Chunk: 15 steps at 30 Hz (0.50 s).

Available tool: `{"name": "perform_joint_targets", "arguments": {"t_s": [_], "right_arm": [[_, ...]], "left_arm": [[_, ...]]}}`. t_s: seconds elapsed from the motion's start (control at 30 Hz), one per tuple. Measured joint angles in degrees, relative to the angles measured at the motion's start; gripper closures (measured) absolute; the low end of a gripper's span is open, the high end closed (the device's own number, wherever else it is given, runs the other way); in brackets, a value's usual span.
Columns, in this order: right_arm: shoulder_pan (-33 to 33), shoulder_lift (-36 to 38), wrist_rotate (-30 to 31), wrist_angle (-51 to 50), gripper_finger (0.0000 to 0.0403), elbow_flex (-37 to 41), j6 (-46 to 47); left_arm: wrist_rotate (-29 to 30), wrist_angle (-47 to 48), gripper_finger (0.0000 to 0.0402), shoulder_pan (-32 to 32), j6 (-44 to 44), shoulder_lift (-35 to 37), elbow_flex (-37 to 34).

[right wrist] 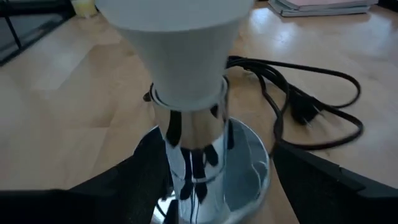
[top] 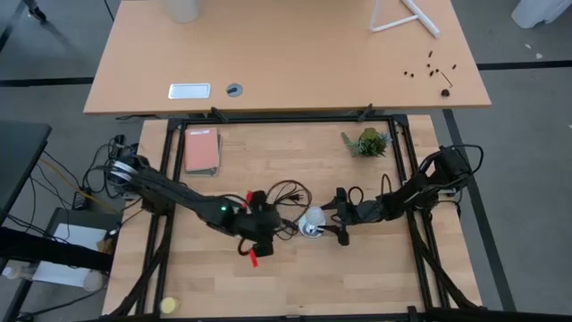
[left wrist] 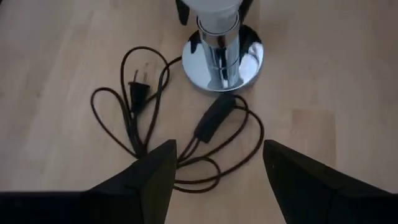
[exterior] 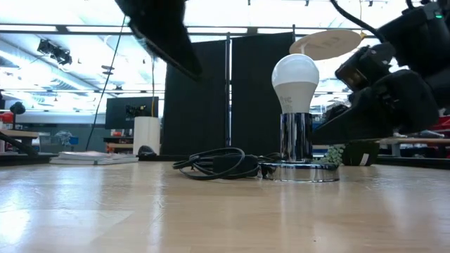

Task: Screw lightbulb
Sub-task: Remove the white lightbulb from the silver lamp

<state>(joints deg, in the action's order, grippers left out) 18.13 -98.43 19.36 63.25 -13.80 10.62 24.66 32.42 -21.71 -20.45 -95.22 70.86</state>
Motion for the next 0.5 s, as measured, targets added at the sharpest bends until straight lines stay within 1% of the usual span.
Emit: {"name": "perform_joint_targets", "arguments": {"t_s": [0.1, 0.17, 0.27, 0.5], "right_arm": [[-0.3, 0.0, -0.1, -4.6, 0.0099, -3.1, -1.6], [-0.9, 0.0, -0.3, -6.3, 0.0101, -4.5, -3.0], [-2.7, 0.0, -1.4, -6.0, 0.0107, -5.2, -4.6], [-8.6, -1.0, -7.3, -1.7, 0.0123, -5.5, -6.3]], "left_arm": [[1.1, -5.0, 0.0158, -0.1, -1.2, 2.8, -5.5], [1.2, -6.1, 0.0158, 0.0, -1.7, 3.5, -7.7], [1.3, -5.4, 0.0158, 0.0, -2.7, 3.5, -8.1], [1.7, -5.9, 0.0158, 0.0, -1.9, 3.6, -8.1]]}}
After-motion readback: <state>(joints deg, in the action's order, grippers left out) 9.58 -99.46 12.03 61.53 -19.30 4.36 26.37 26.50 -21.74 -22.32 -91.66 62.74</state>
